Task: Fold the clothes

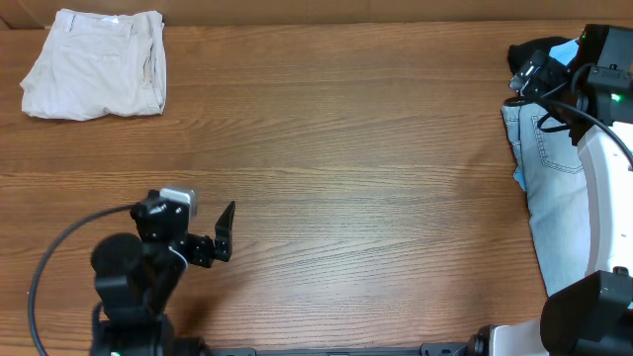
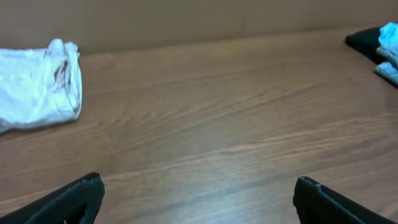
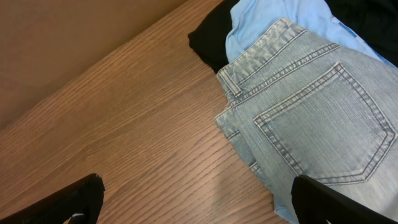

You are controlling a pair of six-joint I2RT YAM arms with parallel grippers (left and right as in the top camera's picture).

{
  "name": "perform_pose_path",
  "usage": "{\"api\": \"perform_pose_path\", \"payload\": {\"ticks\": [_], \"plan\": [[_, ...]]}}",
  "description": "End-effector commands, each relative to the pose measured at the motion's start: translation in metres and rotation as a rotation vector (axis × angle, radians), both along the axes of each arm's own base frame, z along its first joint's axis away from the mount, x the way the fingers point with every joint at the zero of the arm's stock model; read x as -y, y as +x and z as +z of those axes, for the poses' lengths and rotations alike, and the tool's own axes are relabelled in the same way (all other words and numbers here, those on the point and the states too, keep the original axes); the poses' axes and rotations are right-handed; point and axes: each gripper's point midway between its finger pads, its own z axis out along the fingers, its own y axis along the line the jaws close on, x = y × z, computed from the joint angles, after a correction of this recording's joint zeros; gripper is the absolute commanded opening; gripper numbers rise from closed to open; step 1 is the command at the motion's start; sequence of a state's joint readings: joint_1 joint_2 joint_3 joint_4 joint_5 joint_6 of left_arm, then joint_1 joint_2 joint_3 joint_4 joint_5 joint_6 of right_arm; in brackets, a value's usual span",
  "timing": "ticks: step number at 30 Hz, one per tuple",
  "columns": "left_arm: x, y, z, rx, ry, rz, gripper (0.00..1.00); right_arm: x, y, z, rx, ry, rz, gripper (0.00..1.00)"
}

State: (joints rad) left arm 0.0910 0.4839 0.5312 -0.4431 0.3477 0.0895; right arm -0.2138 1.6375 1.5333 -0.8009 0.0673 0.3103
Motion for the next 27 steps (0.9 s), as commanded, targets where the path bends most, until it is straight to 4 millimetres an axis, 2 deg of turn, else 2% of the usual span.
{"api": "perform_pose_path", "payload": {"ticks": [1,12,23,27], "plan": [[0.001,-0.002,-0.017,0.043,0.024,-0.007,1.00,0.003,0.004,0.008,0.019,-0.013,-0.006,1.00],[0.006,-0.006,-0.046,0.207,0.049,-0.007,1.00,0.003,0.003,0.007,0.018,-0.013,-0.006,1.00],[0.008,-0.008,-0.061,0.317,0.046,-0.006,1.00,0.003,0.003,0.007,0.018,-0.013,-0.005,1.00],[0.007,-0.009,-0.053,0.348,0.029,0.004,1.00,0.003,0.003,0.007,0.018,-0.013,-0.006,1.00]]}}
